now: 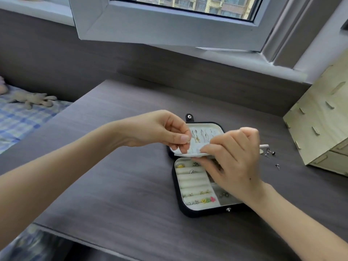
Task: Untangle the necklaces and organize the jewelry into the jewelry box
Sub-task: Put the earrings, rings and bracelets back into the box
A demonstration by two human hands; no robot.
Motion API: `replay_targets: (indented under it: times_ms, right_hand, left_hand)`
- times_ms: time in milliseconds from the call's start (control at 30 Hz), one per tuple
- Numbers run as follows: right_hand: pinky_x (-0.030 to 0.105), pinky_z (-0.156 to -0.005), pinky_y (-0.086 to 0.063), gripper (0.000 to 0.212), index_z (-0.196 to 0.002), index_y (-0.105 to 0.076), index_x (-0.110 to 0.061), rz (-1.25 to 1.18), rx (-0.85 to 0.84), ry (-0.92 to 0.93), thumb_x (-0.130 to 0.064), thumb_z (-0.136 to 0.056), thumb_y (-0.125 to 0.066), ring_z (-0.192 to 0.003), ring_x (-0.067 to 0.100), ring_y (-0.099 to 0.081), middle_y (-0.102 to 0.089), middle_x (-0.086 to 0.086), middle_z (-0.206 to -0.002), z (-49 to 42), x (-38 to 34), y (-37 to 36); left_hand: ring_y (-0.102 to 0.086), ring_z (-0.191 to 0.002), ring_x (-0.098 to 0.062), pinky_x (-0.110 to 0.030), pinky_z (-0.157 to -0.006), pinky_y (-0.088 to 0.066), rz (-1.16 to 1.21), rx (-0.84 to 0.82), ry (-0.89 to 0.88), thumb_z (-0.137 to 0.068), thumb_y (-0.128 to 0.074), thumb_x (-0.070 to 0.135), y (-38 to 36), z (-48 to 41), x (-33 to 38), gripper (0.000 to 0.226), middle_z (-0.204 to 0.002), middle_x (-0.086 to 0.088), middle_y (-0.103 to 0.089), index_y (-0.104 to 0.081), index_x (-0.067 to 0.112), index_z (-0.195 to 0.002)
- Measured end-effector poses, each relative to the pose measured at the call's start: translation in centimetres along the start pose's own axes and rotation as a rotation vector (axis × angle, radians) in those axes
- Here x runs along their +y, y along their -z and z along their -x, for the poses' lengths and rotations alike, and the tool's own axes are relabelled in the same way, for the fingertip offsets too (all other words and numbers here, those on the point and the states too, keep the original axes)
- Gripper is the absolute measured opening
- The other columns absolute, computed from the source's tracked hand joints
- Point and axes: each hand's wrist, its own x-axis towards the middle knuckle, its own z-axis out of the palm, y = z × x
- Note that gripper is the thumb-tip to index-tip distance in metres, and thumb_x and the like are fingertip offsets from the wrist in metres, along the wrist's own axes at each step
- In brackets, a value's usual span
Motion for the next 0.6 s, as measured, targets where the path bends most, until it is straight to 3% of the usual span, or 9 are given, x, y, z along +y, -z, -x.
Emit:
replay_targets:
  times_ms: [133,233,400,600]
  right_hand:
    - [0.033,-0.072,-0.028,0.018,-0.086,-0.052,-0.020,0.039,0.038,0.031,-0.033,-0.086,-0.065,-0.073,0.016,-0.046,-0.052,-0.008,-0.086,1.19,-0.13,0.02]
    - [0.033,-0.071,-0.028,0.024,-0.085,-0.053,-0.020,0.035,0.056,0.013,-0.031,-0.078,-0.073,-0.072,0.017,-0.047,-0.058,-0.005,-0.080,1.21,-0.14,0.02]
    - [0.033,-0.073,-0.027,0.026,-0.085,-0.053,-0.020,0.037,0.062,-0.017,-0.035,-0.077,-0.074,-0.074,0.016,-0.047,-0.052,-0.008,-0.086,1.27,-0.17,-0.16]
    - [0.035,-0.072,-0.028,0.025,-0.084,-0.053,-0.020,0.030,0.062,-0.029,-0.033,-0.078,-0.073,-0.074,0.016,-0.049,-0.062,-0.004,-0.077,1.14,-0.24,-0.11]
  left_hand:
    - [-0.055,-0.066,-0.007,-0.017,-0.067,-0.046,-0.028,-0.059,-0.016,-0.091,-0.055,0.005,-0.35,-0.32,-0.10,0.015,-0.072,0.004,-0.064,-0.062,0.009,-0.079]
    - [-0.052,-0.066,-0.008,-0.018,-0.068,-0.046,-0.066,-0.085,-0.026,-0.089,-0.057,0.006,-0.47,-0.39,0.08,0.011,-0.070,0.006,-0.060,-0.063,0.009,-0.081]
    - [-0.050,-0.064,-0.004,-0.015,-0.066,-0.044,-0.124,-0.099,-0.008,-0.090,-0.057,0.002,-0.47,-0.50,0.16,0.014,-0.066,0.012,-0.058,-0.062,0.011,-0.080]
    - [-0.051,-0.061,-0.003,-0.014,-0.065,-0.045,-0.110,-0.079,-0.001,-0.089,-0.057,0.004,-0.61,-0.61,0.17,0.013,-0.065,0.011,-0.058,-0.062,0.010,-0.079]
